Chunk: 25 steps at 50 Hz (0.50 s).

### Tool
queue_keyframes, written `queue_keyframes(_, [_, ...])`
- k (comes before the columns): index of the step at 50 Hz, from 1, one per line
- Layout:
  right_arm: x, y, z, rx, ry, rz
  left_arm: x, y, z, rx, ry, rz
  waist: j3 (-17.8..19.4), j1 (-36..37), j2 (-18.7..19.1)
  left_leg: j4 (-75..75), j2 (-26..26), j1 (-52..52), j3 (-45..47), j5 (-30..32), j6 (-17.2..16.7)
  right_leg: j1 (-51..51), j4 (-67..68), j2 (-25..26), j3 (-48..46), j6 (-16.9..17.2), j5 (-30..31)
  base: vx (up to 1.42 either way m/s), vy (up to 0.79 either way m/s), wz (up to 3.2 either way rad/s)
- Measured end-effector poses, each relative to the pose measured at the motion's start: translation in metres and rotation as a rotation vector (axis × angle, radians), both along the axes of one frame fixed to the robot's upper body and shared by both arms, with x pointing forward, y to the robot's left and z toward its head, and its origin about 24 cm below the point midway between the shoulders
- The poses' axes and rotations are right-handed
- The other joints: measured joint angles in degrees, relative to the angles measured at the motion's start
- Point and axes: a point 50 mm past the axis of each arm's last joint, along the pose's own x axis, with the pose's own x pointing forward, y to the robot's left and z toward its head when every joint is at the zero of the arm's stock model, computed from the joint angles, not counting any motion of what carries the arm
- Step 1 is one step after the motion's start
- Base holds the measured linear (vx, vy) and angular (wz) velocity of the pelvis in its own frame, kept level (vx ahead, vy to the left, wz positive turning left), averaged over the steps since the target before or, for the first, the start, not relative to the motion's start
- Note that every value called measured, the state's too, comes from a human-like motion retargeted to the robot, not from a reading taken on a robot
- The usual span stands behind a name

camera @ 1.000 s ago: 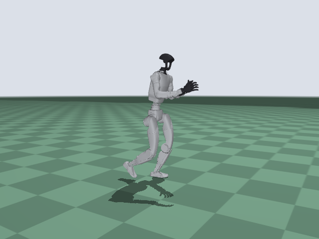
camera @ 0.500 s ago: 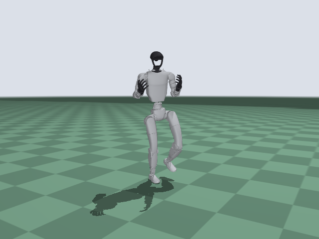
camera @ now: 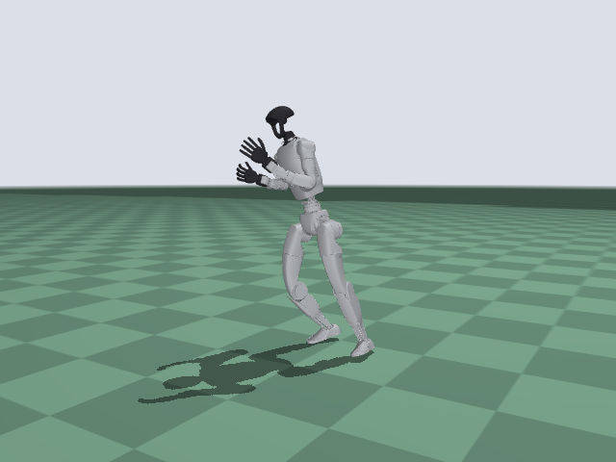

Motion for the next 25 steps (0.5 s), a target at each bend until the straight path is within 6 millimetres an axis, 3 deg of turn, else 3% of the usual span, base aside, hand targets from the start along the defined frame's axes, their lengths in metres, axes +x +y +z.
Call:
queue_keyframes(3, [-0.004,-0.006,-0.008,0.051,0.050,0.009,0.002,-0.008,-0.016,0.131,0.045,-0.020,-3.0,-1.6,1.4,-5.7,-0.2,3.3,3.4,9.8,-1.0,3.6,-17.7,3.8,-5.0,5.4,6.6,0.31,-0.21,-2.70])
queue_keyframes(6, [-0.003,-0.005,-0.015,0.113,0.066,0.018,-0.002,-0.011,-0.039,0.225,0.122,-0.037,-3.6,0.3,-0.6,-3.6,-1.7,4.3,2.1,13.3,0.0,7.2,-29.4,4.4,-12.1,6.3,10.4,0.28,-0.25,-3.58])
queue_keyframes(9, [0.005,0.004,-0.010,0.084,-0.004,0.006,-0.009,-0.002,-0.059,0.341,0.172,0.065,-1.9,3.0,-3.9,12.8,-2.2,-0.2,-2.0,9.2,2.5,9.8,-34.1,4.5,-11.8,4.7,5.6,0.22,-0.17,-3.99])
queue_keyframes(12, [0.020,0.021,0.003,0.051,-0.126,-0.043,-0.012,0.023,-0.090,0.355,0.316,0.237,0.9,7.2,-5.3,36.4,-0.9,-8.9,-6.0,2.8,3.3,9.4,-33.7,6.5,-0.9,1.7,-2.2,0.22,0.00,-3.95])
queue_keyframes(15, [0.036,0.043,0.020,0.112,-0.240,-0.016,-0.030,0.051,-0.131,0.303,0.525,0.313,2.5,13.5,-6.3,49.6,-0.9,-15.9,-8.5,-3.5,6.3,9.2,-31.9,7.0,8.5,0.1,-5.0,0.39,0.13,-3.12])
queue_keyframes(18, [0.038,0.047,0.047,0.177,-0.381,-0.005,-0.055,0.064,-0.131,0.131,0.570,0.156,1.4,19.5,-8.8,49.3,-1.5,-21.6,-9.7,-7.3,9.7,12.4,-36.2,4.5,11.6,1.8,0.0,0.60,0.18,-1.46])
queue_keyframes(21, [0.027,0.045,0.068,0.184,-0.513,-0.010,-0.068,0.075,-0.119,0.144,0.546,0.063,-0.1,24.6,-12.3,36.8,-2.4,-24.1,-9.8,-8.9,9.4,16.5,-40.4,1.1,10.8,4.2,8.5,0.70,0.24,-0.41])
queue_keyframes(23, [0.019,0.050,0.077,0.167,-0.580,0.031,-0.068,0.081,-0.111,0.267,0.507,0.072,-0.1,26.5,-14.2,24.8,-2.1,-23.7,-8.0,-8.7,8.6,19.1,-41.8,-0.3,9.6,5.3,14.0,0.71,0.29,-0.03])
queue_keyframes(25, [0.014,0.056,0.083,0.166,-0.623,0.115,-0.063,0.084,-0.103,0.456,0.428,0.231,1.5,26.7,-15.3,13.7,-1.4,-21.9,-4.8,-7.8,7.7,22.3,-42.0,-1.0,8.2,5.6,17.9,0.70,0.33,0.23])
